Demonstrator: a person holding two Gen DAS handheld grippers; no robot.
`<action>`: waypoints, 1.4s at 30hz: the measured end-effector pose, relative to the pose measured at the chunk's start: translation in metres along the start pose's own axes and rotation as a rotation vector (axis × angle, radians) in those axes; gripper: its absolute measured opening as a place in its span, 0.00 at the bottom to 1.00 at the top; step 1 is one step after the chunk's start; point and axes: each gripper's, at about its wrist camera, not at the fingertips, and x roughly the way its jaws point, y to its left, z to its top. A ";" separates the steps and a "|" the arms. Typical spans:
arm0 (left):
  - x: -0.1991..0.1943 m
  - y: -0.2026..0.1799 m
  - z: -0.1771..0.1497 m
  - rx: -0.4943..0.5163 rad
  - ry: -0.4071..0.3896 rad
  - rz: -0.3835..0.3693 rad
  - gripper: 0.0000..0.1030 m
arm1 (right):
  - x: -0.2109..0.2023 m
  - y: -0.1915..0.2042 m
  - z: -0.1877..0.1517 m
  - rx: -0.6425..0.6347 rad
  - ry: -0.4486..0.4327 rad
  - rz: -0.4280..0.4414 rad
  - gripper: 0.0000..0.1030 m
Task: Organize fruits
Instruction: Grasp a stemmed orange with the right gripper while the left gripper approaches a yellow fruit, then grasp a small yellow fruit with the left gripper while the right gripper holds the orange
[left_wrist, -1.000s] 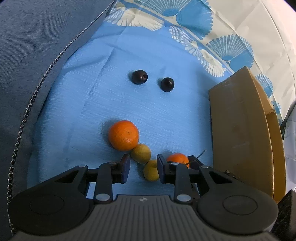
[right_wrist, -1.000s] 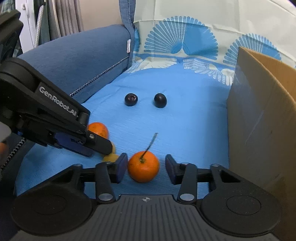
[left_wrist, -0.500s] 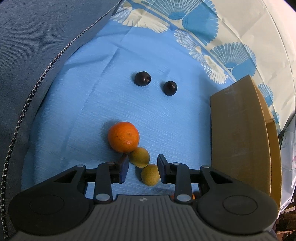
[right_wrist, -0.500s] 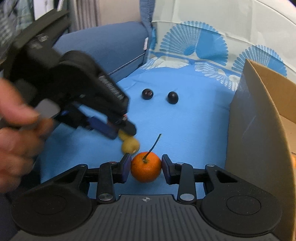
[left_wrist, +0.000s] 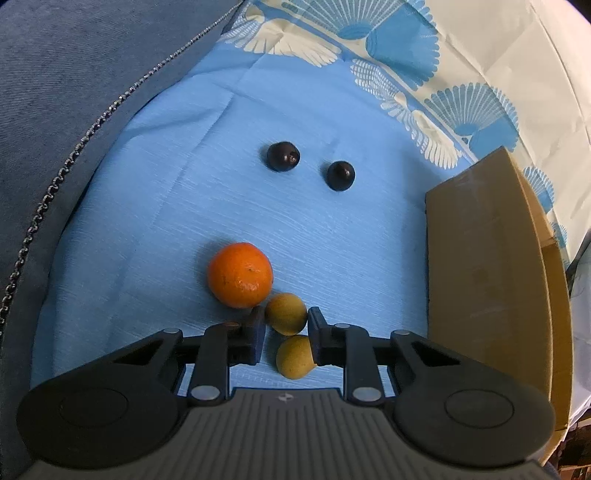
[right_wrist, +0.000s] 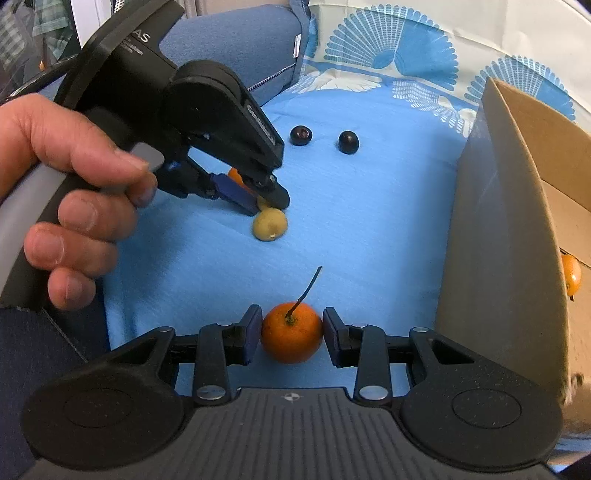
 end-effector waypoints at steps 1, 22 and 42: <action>-0.002 0.000 0.000 0.002 -0.007 -0.005 0.26 | 0.000 0.001 -0.001 -0.004 0.001 -0.004 0.37; -0.046 -0.019 -0.037 0.272 0.059 0.135 0.26 | -0.010 0.000 -0.015 -0.028 -0.032 -0.051 0.37; -0.014 -0.022 -0.043 0.327 0.194 0.257 0.27 | 0.002 0.002 -0.014 -0.031 0.002 -0.061 0.38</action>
